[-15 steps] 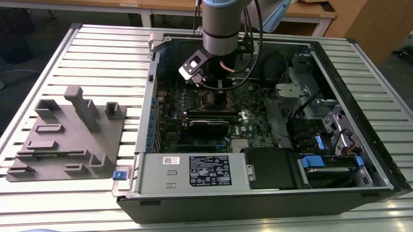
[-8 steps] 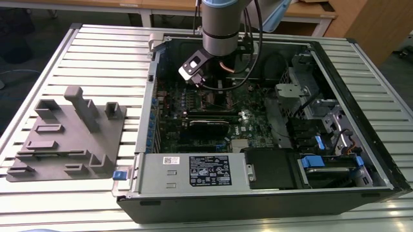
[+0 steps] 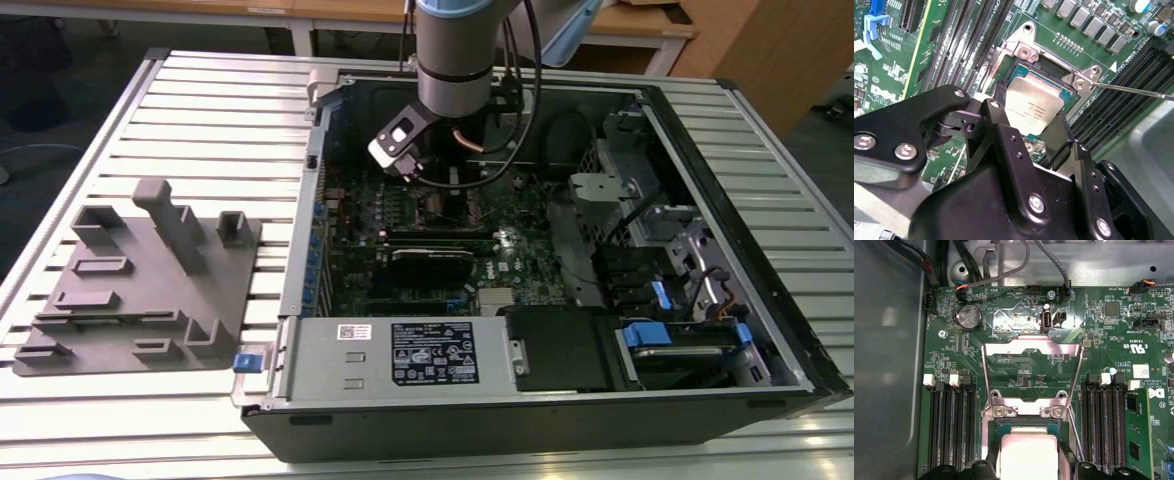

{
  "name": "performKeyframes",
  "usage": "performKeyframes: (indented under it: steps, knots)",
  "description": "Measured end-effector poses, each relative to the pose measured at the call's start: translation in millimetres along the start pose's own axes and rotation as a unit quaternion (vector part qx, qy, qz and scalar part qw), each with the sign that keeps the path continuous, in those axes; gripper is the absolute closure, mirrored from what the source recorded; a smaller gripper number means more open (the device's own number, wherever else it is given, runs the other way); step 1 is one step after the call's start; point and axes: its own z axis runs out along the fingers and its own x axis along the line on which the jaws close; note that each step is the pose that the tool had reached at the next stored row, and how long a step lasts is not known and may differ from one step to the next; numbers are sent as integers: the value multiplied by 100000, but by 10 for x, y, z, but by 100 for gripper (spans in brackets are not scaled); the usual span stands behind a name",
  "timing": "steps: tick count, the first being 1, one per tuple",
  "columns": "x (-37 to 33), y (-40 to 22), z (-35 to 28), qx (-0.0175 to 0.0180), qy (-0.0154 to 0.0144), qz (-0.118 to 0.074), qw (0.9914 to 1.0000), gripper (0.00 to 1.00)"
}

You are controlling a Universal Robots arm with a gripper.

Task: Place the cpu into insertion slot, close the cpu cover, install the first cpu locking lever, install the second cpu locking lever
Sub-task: 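Place the cpu into insertion slot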

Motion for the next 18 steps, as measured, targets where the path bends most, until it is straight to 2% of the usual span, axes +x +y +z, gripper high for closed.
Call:
performKeyframes:
  steps: [18]
  knots:
    - [-1,6,11,-4,-5,-8,100000,46]
